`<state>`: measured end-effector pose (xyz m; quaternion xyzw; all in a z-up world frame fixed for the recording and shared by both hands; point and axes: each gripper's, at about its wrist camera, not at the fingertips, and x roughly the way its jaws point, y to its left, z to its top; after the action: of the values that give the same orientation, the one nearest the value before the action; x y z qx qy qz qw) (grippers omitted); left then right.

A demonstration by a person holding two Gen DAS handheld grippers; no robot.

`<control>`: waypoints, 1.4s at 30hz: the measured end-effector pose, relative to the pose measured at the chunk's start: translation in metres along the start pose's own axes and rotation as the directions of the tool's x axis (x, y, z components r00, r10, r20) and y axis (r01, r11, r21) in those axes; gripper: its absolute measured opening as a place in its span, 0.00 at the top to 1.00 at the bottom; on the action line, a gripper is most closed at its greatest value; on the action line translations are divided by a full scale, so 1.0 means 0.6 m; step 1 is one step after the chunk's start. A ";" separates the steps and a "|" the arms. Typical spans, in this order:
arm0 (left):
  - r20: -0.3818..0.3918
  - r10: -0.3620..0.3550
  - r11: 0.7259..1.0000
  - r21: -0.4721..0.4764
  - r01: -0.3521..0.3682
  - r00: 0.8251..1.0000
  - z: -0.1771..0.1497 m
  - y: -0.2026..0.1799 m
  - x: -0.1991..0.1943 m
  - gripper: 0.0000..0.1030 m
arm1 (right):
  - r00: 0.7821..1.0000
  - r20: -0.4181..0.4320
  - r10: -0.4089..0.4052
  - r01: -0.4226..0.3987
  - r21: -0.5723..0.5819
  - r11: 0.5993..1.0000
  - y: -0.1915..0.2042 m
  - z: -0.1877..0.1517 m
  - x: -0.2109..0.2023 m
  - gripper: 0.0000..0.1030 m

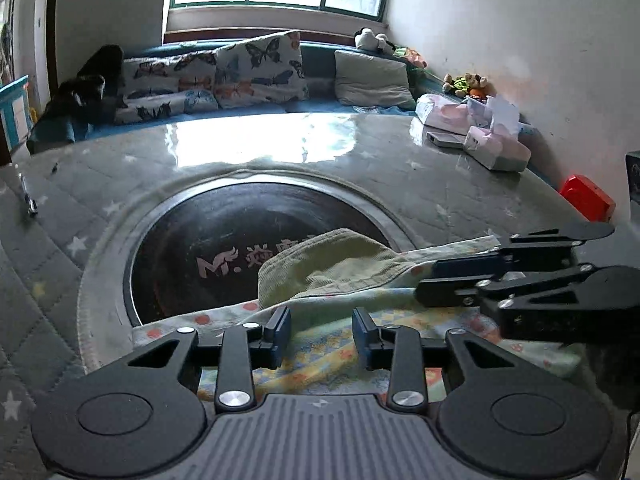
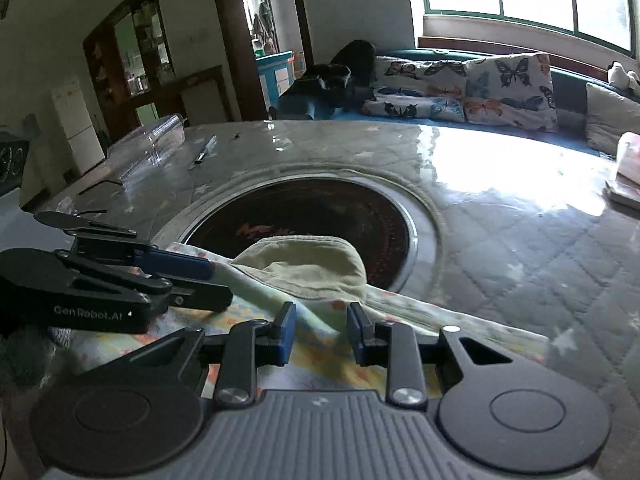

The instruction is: Fold clothes

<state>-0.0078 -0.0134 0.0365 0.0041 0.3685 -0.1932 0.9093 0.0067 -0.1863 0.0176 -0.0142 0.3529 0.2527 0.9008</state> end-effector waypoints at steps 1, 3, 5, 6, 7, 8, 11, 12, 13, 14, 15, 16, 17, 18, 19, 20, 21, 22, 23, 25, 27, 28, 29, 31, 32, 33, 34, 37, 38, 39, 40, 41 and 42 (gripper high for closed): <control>-0.001 0.000 1.000 -0.002 0.000 1.000 0.000 0.000 0.002 0.65 | 1.000 -0.006 0.000 0.000 0.001 1.000 0.001 0.001 0.007 0.73; 0.000 0.001 1.000 -0.005 -0.001 1.000 0.000 0.003 0.003 0.64 | 1.000 -0.011 -0.009 0.009 0.003 1.000 0.000 0.001 0.018 0.74; 0.004 0.006 1.000 -0.003 -0.006 1.000 -0.001 0.006 0.003 0.64 | 1.000 -0.011 -0.020 0.020 -0.003 1.000 -0.001 -0.001 0.027 0.74; 0.004 0.012 1.000 -0.005 -0.012 1.000 -0.003 0.009 0.004 0.64 | 1.000 -0.011 -0.022 0.022 -0.002 1.000 -0.001 -0.003 0.030 0.74; 0.003 0.018 1.000 -0.014 -0.018 1.000 -0.004 0.012 0.004 0.64 | 1.000 -0.010 -0.022 0.022 0.000 1.000 -0.001 -0.002 0.029 0.74; 0.001 0.020 0.999 -0.026 -0.020 1.000 -0.004 0.015 0.005 0.64 | 1.000 -0.008 -0.022 0.022 0.001 1.000 -0.002 -0.002 0.029 0.74; 0.006 0.023 0.998 -0.052 -0.023 1.000 -0.003 0.021 0.000 0.64 | 1.000 0.003 -0.017 0.017 0.010 1.000 -0.001 -0.001 0.022 0.74; 0.011 0.018 0.998 -0.053 -0.018 1.000 -0.001 0.019 -0.003 0.65 | 1.000 0.011 -0.017 0.017 0.003 1.000 0.001 0.000 0.018 0.74; 0.016 0.013 0.998 -0.054 -0.013 1.000 0.000 0.018 -0.006 0.65 | 1.000 0.014 -0.016 0.016 -0.004 1.000 0.003 0.000 0.016 0.74; 0.021 0.009 0.999 -0.054 -0.008 1.000 0.002 0.016 -0.009 0.65 | 1.000 0.015 -0.011 0.011 -0.015 1.000 0.007 0.000 0.015 0.74; 0.023 0.005 0.999 -0.052 -0.004 1.000 0.003 0.014 -0.009 0.65 | 1.000 0.015 -0.008 0.008 -0.023 1.000 0.010 0.000 0.015 0.74; 0.022 0.002 0.999 -0.047 -0.001 1.000 0.005 0.012 -0.007 0.65 | 1.000 0.015 -0.007 0.007 -0.030 1.000 0.013 0.000 0.016 0.74; 0.018 0.001 0.999 -0.044 0.000 1.000 0.006 0.010 -0.004 0.65 | 1.000 0.014 -0.006 0.006 -0.036 0.999 0.015 0.000 0.016 0.74; 0.010 0.004 0.999 -0.043 -0.003 1.000 0.007 0.009 0.001 0.65 | 1.000 0.016 -0.006 0.006 -0.040 0.999 0.017 0.000 0.015 0.74; 0.003 0.010 0.999 -0.041 -0.010 1.000 0.007 0.008 0.006 0.65 | 1.000 0.021 -0.001 0.002 -0.045 0.999 0.020 0.000 0.010 0.74; -0.002 0.015 0.999 -0.041 -0.015 1.000 0.007 0.010 0.009 0.65 | 1.000 0.026 0.005 -0.003 -0.050 0.999 0.022 0.000 0.006 0.74; -0.005 0.017 0.999 -0.044 -0.017 1.000 0.007 0.012 0.011 0.65 | 0.999 0.030 0.010 -0.009 -0.056 0.998 0.025 0.000 0.001 0.74; -0.008 0.016 0.999 -0.049 -0.017 1.000 0.007 0.014 0.013 0.65 | 0.999 0.027 0.023 -0.022 -0.069 0.997 0.030 -0.001 -0.004 0.74; -0.009 0.013 0.998 -0.053 -0.014 1.000 0.008 0.016 0.014 0.65 | 0.999 0.023 0.036 -0.034 -0.081 0.996 0.035 -0.002 -0.008 0.74; -0.010 0.015 0.998 -0.054 -0.016 1.000 0.007 0.016 0.015 0.65 | 0.998 0.008 0.057 -0.055 -0.113 0.992 0.048 -0.008 -0.010 0.74; -0.011 0.020 0.998 -0.054 -0.021 1.000 0.006 0.015 0.016 0.65 | 0.997 -0.008 0.076 -0.076 -0.145 0.986 0.061 -0.014 -0.013 0.74; -0.012 0.023 0.998 -0.053 -0.023 1.000 0.006 0.014 0.017 0.65 | 0.997 -0.015 0.082 -0.083 -0.160 0.984 0.068 -0.019 -0.013 0.74; -0.012 0.026 0.998 -0.053 -0.026 1.000 0.005 0.013 0.018 0.65 | 0.996 -0.022 0.086 -0.088 -0.174 0.981 0.076 -0.023 -0.014 0.74; -0.012 0.031 0.998 -0.050 -0.031 0.999 0.004 0.011 0.019 0.65 | 0.995 -0.026 0.093 -0.097 -0.205 0.974 0.090 -0.032 -0.020 0.73; -0.012 0.033 0.998 -0.048 -0.034 0.999 0.004 0.011 0.019 0.65 | 0.995 -0.028 0.095 -0.099 -0.217 0.971 0.095 -0.037 -0.024 0.73; -0.012 0.035 0.998 -0.047 -0.036 0.999 0.004 0.010 0.019 0.64 | 0.995 -0.029 0.096 -0.100 -0.231 0.968 0.101 -0.042 -0.029 0.73; -0.012 0.037 0.998 -0.047 -0.038 0.999 0.003 0.010 0.019 0.64 | 0.995 -0.031 0.097 -0.101 -0.244 0.964 0.106 -0.047 -0.033 0.73; -0.014 0.044 0.998 -0.050 -0.044 0.999 0.001 0.011 0.022 0.64 | 0.994 -0.040 0.098 -0.105 -0.279 0.955 0.120 -0.063 -0.045 0.73; -0.013 0.045 0.998 -0.050 -0.046 0.999 0.001 0.012 0.022 0.64 | 0.995 -0.042 0.096 -0.104 -0.288 0.952 0.124 -0.069 -0.049 0.73; -0.012 0.048 0.998 -0.050 -0.049 0.999 0.000 0.012 0.021 0.63 | 0.995 -0.040 0.093 -0.101 -0.297 0.949 0.128 -0.075 -0.053 0.73; -0.012 0.052 0.997 -0.049 -0.052 0.999 -0.001 0.011 0.021 0.63 | 0.995 -0.037 0.090 -0.097 -0.307 0.947 0.131 -0.081 -0.056 0.73; -0.010 0.055 0.997 -0.048 -0.056 0.998 -0.001 0.011 0.021 0.63 | 0.996 -0.034 0.086 -0.093 -0.316 0.944 0.135 -0.086 -0.060 0.73; -0.008 0.059 0.997 -0.048 -0.059 0.998 -0.001 0.011 0.020 0.63 | 0.996 -0.029 0.083 -0.088 -0.322 0.943 0.138 -0.089 -0.063 0.73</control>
<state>0.0017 -0.0112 0.0271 -0.0061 0.3759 -0.1575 0.9131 -0.0886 -0.1417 0.0146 -0.1480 0.3136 0.3459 0.8719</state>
